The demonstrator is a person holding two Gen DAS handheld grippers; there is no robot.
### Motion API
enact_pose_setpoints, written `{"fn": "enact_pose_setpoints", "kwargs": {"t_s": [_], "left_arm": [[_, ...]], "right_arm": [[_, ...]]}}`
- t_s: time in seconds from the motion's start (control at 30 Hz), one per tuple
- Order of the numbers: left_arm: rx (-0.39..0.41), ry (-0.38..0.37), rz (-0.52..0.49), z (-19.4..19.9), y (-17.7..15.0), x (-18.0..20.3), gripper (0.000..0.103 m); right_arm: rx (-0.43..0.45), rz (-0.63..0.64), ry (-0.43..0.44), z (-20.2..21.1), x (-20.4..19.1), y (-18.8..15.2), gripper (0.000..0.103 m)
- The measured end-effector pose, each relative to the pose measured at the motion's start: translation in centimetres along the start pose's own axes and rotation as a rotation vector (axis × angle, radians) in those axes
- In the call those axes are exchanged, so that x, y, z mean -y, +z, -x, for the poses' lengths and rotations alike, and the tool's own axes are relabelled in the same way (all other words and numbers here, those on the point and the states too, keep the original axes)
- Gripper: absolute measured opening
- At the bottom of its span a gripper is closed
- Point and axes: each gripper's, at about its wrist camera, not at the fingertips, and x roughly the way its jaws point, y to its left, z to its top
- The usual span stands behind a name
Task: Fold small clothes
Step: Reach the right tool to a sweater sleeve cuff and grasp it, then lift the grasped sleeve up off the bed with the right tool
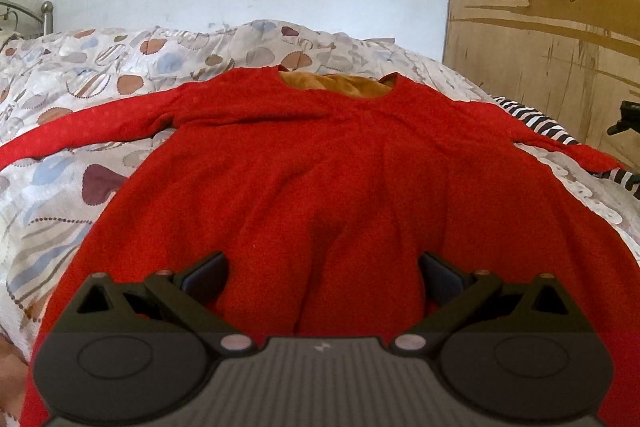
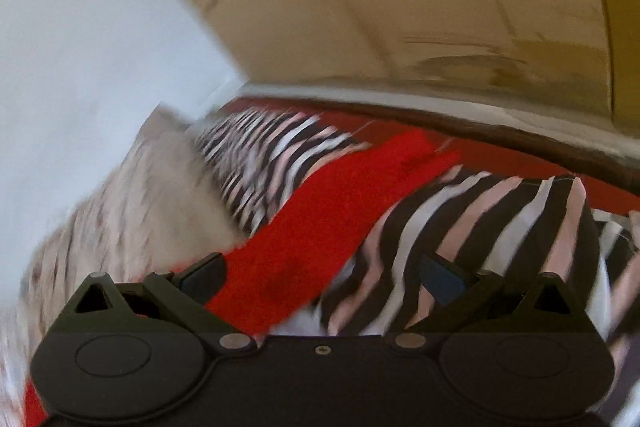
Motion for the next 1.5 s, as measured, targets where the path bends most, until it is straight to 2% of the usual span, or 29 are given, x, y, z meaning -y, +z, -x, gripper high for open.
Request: {"fn": "enact_pose_setpoints", "kwargs": {"t_s": [0.1,0.2,0.27,0.3,0.37,0.43,0.5,0.57,0.63,0.67,0.8,0.97,1.03,1.13,1.2,1.37,1.5], "left_arm": [[0.011,0.0,0.0,0.1,-0.3,0.0,0.102],[0.017,0.002,-0.001,0.1,-0.4,0.1,0.102],[0.022,0.004,0.0,0.1,-0.5,0.1,0.102],[0.025,0.005,0.002,0.2,-0.6,0.1,0.102],[0.031,0.008,0.003,0.2,-0.6,0.2,0.102],[0.033,0.01,0.0,0.3,-0.7,0.3,0.102],[0.033,0.007,0.002,0.4,-0.6,0.2,0.102],[0.032,0.005,0.004,0.3,-0.6,0.2,0.102],[0.035,0.008,0.002,0.3,-0.6,0.2,0.102],[0.037,0.009,0.002,0.3,-0.6,0.2,0.102],[0.046,0.006,0.003,0.4,-0.8,0.2,0.102],[0.015,-0.013,0.023,0.4,-0.1,-0.1,0.103],[-0.007,-0.056,0.064,0.6,1.1,-0.8,0.103],[0.004,-0.159,0.192,1.3,3.0,-2.8,0.103],[0.017,-0.184,0.243,1.9,4.5,-4.0,0.103],[0.096,-0.076,0.183,4.5,6.8,-6.1,0.103],[0.114,-0.006,0.224,6.3,7.6,-8.7,0.103]], "right_arm": [[0.063,-0.134,-0.016,-1.7,1.0,1.6,0.098],[0.082,-0.225,-0.062,-3.1,1.4,2.5,0.089],[0.106,-0.269,-0.117,-3.4,1.7,2.5,0.072],[0.119,-0.285,-0.151,-3.6,1.9,2.4,0.069],[0.143,-0.303,-0.207,-3.9,2.1,1.8,0.053],[0.162,-0.296,-0.24,-4.1,2.0,1.3,0.051],[0.165,-0.292,-0.225,-4.6,2.2,1.5,0.049],[0.163,-0.27,-0.212,-5.0,2.2,1.6,0.024],[0.166,-0.23,-0.224,-5.1,1.8,1.6,0.011],[0.181,-0.211,-0.218,-4.9,1.5,1.7,0.009],[0.242,-0.101,-0.192,-2.9,-0.7,1.7,0.008],[0.297,0.025,-0.097,0.6,-5.5,3.1,0.007],[0.31,0.084,-0.051,2.2,-8.2,3.5,0.007],[0.324,0.176,0.018,4.4,-12.9,3.3,0.007],[0.33,0.231,0.072,5.7,-15.9,2.6,0.007],[0.329,0.391,0.229,8.8,-23.9,-1.3,0.007],[0.366,0.619,0.321,11.2,-30.4,-7.5,0.006]]}}
